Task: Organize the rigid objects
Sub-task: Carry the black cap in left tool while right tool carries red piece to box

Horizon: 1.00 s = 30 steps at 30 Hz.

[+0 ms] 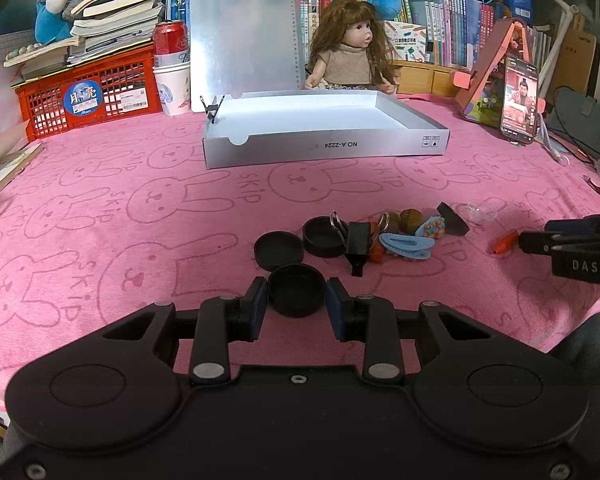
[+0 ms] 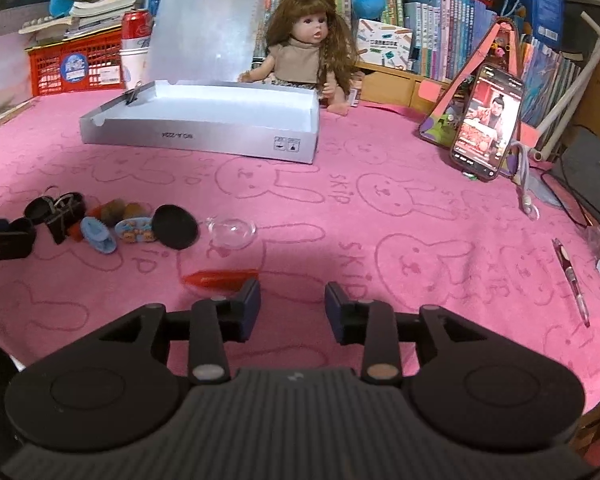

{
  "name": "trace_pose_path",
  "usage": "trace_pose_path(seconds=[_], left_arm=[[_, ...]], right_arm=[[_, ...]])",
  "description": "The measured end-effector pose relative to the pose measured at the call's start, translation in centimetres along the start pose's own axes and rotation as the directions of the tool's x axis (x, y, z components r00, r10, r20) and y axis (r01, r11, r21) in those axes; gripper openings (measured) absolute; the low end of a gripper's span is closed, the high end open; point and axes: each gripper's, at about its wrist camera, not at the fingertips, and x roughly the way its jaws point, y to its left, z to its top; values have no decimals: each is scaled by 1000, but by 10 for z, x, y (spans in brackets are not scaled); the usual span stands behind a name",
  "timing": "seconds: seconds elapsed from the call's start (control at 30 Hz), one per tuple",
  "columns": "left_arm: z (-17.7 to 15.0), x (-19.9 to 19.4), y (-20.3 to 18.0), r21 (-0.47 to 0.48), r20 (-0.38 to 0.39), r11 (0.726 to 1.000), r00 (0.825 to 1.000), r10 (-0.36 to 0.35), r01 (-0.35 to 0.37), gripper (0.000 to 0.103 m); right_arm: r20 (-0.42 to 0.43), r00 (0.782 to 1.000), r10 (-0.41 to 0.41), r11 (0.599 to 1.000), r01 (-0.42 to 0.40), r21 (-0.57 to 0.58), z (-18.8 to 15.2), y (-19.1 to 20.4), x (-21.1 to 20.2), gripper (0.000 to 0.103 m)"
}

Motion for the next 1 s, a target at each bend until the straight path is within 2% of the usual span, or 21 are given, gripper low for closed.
trace_pose_path(seconds=[0.17,0.27,0.3,0.4,0.6,0.8,1.0], left_arm=[[0,0,0,1,2,1000,1000,1,-1,31],[0,0,0,8,11,1000,1000,7,-7,32],[-1,1,0,14,20,1000,1000,14,-14,33],[-3,3,-1,35,33,998,998,48,-50,43],[-6,3,-4,51,55,997,996,63,-66,46],[-8,2,-3,30,61,998,996,62,-64,46],[-10,-1,-2,27,75,998,996,51,-53,46]], right_arm=[[10,999,32,999,-33,14,-3,-3,-6,54],[69,993,93,995,-96,40,-7,-8,-14,57],[91,990,112,992,-117,48,-8,-9,-16,61],[136,980,143,988,-150,44,-9,-9,-20,65],[154,969,191,980,-196,20,-15,1,-17,68],[158,972,173,983,-181,38,-19,12,-10,68],[183,972,148,989,-144,-35,-20,14,-4,71]])
